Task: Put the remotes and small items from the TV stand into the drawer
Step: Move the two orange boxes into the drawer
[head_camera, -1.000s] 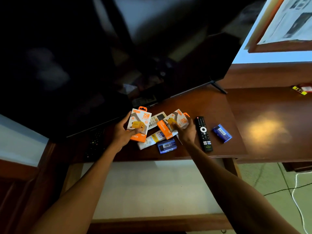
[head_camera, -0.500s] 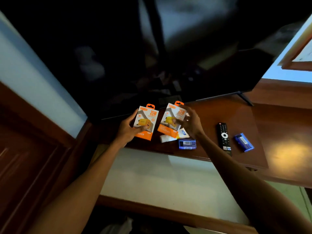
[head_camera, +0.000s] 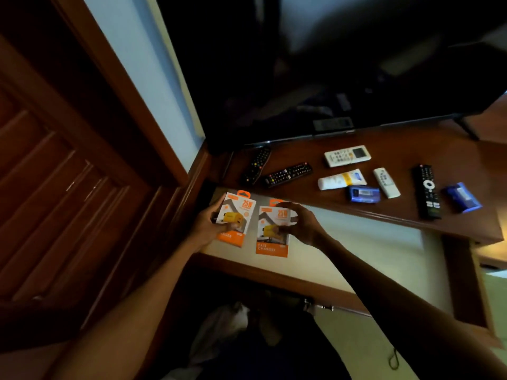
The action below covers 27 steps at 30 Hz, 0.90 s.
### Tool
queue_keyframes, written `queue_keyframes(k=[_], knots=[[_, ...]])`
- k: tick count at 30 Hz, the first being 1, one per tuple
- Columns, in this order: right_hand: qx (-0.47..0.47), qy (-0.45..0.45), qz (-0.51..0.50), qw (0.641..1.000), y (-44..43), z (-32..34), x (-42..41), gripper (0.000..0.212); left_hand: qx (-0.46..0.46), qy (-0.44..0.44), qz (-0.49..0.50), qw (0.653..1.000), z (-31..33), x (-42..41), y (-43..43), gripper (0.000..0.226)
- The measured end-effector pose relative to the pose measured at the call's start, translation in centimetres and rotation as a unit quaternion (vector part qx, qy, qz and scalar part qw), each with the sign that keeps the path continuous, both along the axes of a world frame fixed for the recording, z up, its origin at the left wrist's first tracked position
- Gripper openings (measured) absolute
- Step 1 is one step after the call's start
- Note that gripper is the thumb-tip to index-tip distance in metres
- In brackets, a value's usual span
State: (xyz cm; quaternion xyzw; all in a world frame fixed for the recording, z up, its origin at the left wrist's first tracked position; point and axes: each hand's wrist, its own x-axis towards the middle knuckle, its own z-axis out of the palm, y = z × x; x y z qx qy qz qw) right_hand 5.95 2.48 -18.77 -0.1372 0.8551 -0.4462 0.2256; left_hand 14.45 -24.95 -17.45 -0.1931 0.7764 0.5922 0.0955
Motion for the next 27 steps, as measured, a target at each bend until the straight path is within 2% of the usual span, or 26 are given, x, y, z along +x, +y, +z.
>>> queue_keyframes(k=[7,12,19,23,27], knots=[[0.040,-0.054,-0.064,0.996,1.0,-5.5,2.9,0.064,-0.044,-0.054,-0.056,0.996,-5.5,0.3,0.8,0.094],[0.076,-0.070,-0.068,0.992,-0.1,-9.3,2.2,0.067,-0.049,-0.094,-0.048,0.993,-9.2,-1.5,1.2,0.098],[0.090,-0.079,-0.089,0.989,-2.2,-11.9,1.6,0.059,-0.094,-0.099,-0.050,0.989,-12.7,-2.0,1.3,0.101],[0.089,-0.074,-0.067,0.991,-2.8,-11.9,1.7,0.059,-0.131,-0.108,-0.044,0.984,-12.7,-1.4,1.4,0.100],[0.095,-0.076,-0.050,0.991,-3.6,-11.3,1.5,0.061,-0.223,-0.116,-0.083,0.964,-11.3,-1.6,1.8,0.097]])
